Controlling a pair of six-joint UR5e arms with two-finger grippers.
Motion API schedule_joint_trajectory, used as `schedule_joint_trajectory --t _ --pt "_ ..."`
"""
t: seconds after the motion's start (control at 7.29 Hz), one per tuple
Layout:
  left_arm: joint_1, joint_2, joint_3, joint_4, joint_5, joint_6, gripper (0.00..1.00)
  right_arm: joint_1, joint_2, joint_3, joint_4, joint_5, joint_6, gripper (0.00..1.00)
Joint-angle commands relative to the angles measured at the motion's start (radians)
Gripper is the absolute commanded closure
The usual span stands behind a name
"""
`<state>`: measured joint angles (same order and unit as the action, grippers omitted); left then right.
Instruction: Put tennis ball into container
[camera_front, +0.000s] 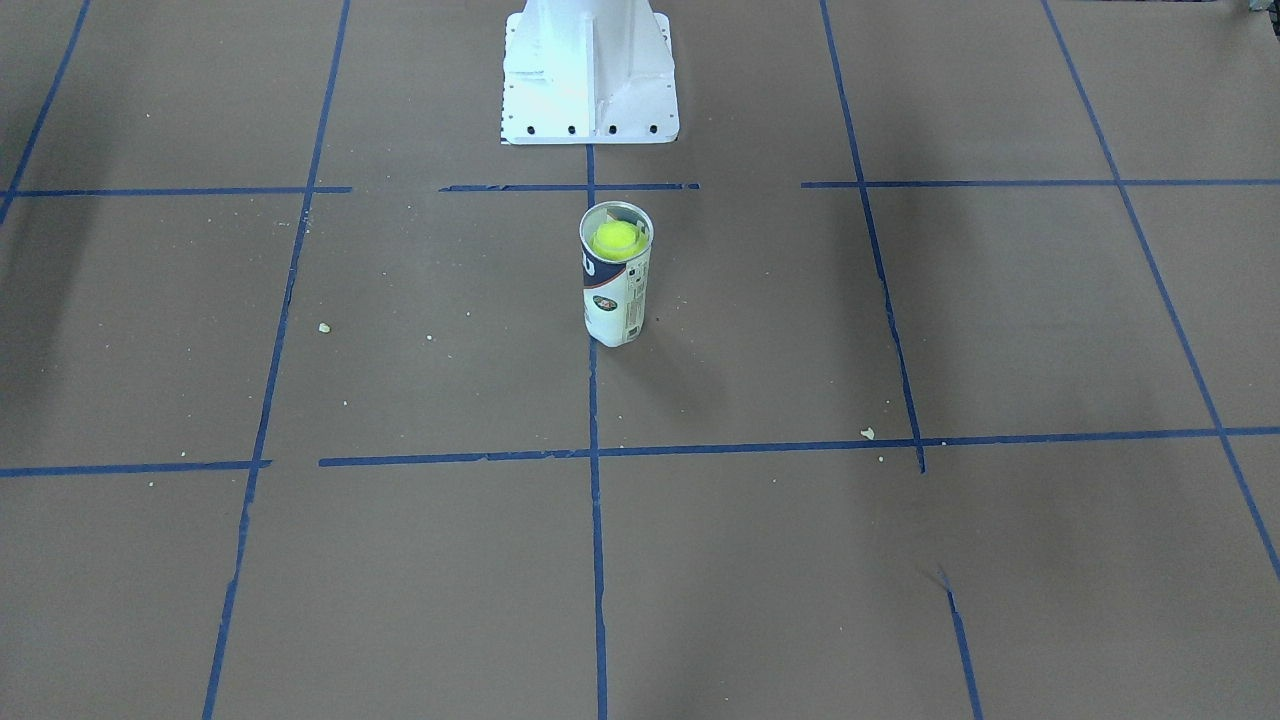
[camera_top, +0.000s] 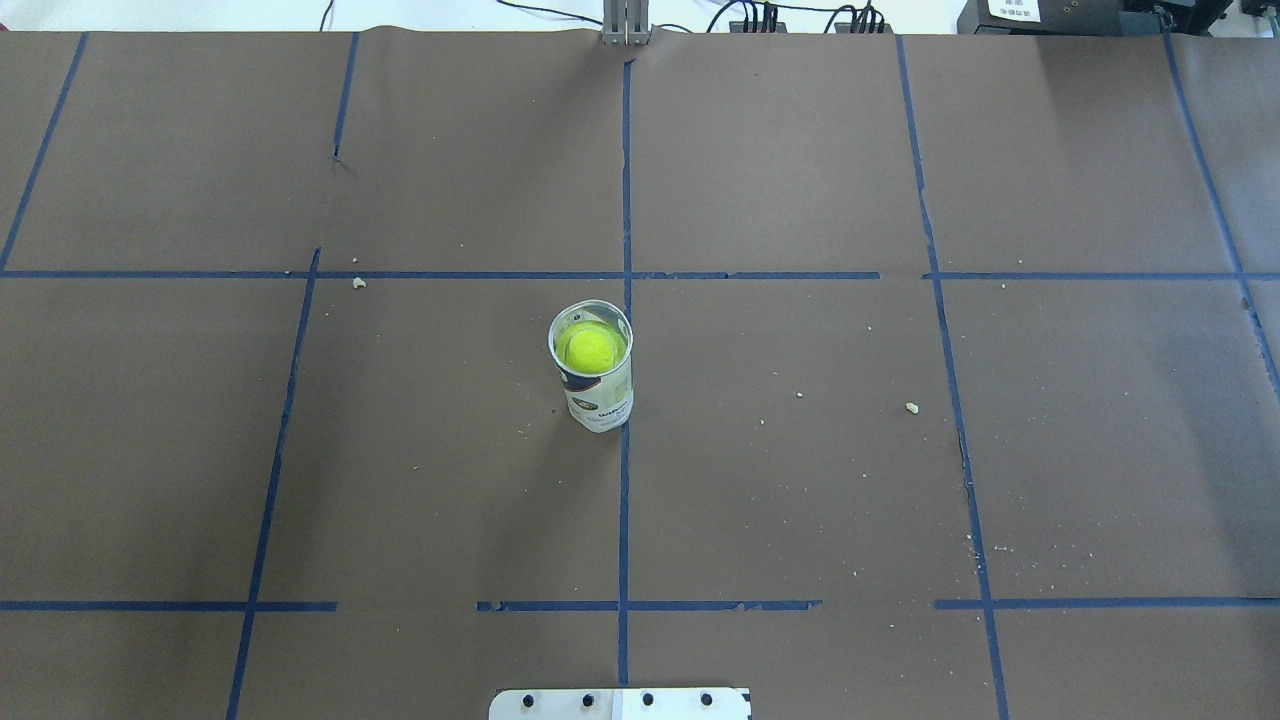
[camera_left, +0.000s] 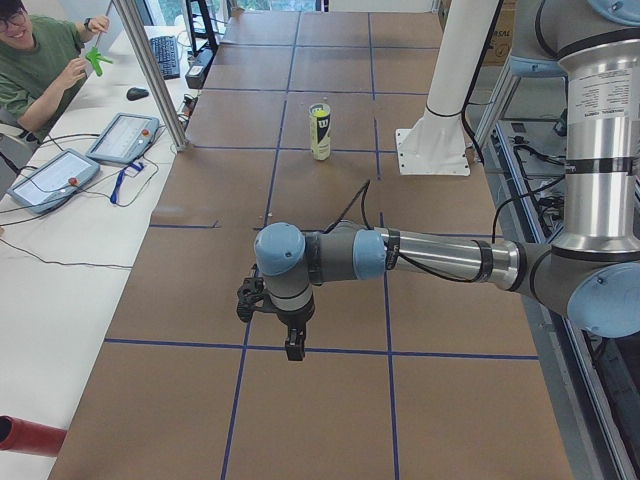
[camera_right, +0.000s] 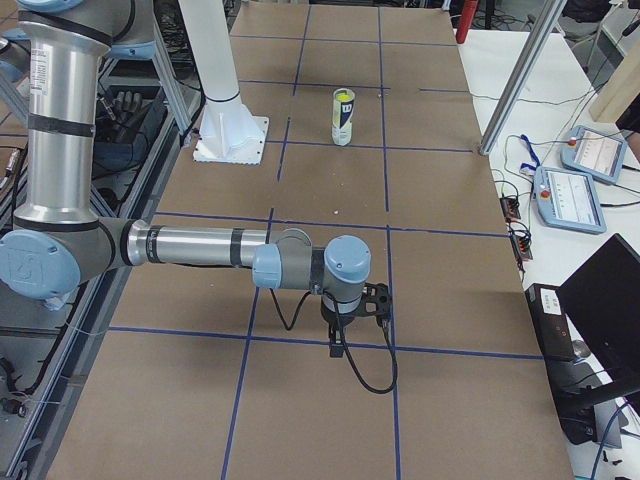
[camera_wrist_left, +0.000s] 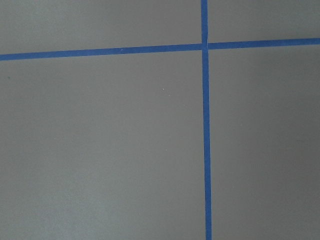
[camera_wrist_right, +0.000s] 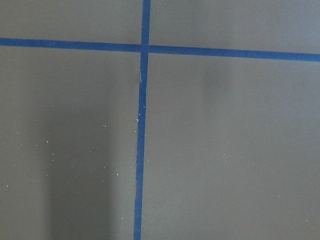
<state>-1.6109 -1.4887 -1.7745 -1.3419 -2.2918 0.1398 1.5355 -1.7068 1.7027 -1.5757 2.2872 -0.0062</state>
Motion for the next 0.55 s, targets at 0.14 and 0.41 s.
schedule_joint_trajectory --t 0.14,0.41 --pt "0.0 -0.002 -0.009 0.0 -0.003 0.0 0.0 0.0 0.001 0.0 0.0 0.0 0.0 0.0" --pt "0.0 -0.002 -0.011 0.0 -0.005 0.0 0.0 0.0 0.0 0.0 0.0 0.0 0.0 0.0"
